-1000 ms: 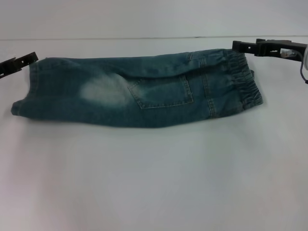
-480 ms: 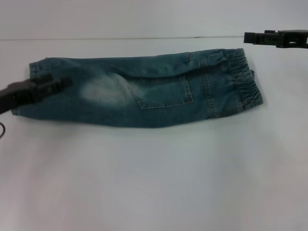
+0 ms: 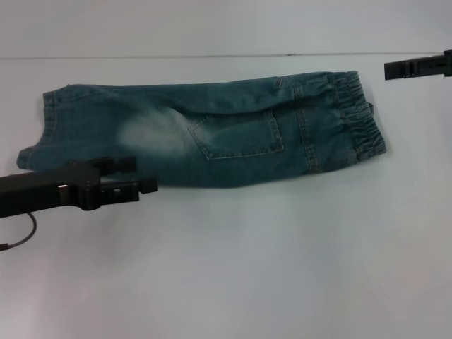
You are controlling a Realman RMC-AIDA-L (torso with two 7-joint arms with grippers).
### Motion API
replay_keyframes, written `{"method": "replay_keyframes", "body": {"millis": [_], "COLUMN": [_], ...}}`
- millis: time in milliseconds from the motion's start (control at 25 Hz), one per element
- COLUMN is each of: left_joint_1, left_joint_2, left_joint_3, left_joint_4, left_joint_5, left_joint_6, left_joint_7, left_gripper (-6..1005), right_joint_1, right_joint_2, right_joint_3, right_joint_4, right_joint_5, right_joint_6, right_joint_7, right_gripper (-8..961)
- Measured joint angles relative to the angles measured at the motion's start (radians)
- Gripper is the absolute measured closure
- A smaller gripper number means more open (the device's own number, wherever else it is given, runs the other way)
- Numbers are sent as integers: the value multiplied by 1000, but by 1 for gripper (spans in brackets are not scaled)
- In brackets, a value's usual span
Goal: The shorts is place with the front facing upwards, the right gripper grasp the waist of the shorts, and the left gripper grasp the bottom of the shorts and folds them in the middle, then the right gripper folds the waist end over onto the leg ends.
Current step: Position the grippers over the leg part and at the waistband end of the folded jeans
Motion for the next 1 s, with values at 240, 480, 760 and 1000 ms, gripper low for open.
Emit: {"method": "replay_keyframes", "body": {"millis": [240,480,760,1000], "left_joint_1": [-24,-38,-43,-43], "left_joint_2": [-3,-6,-8,-13], "left_joint_3": [51,66,73,76], "left_joint_4": [-6,-16,-45,-61], "left_joint_5": [6,7,7,7], "left_joint_6": [-7,-26,-51,-63], "left_joint_7": [-4,-7,-8,-8], "left_gripper": [107,107,108,108], "right_joint_1": [59,94,97,98], "right_joint_2": [9,32,38,42], "right_joint_3": [-23,-97,-143,-154], "right_joint_4": [-18,39,128,179], "right_joint_5": [-209,-318,-325,-326], "right_joint_6": [12,96,202,286], "right_joint_7": [120,142,135,119], "right_gripper": [-6,-4,0,6]}}
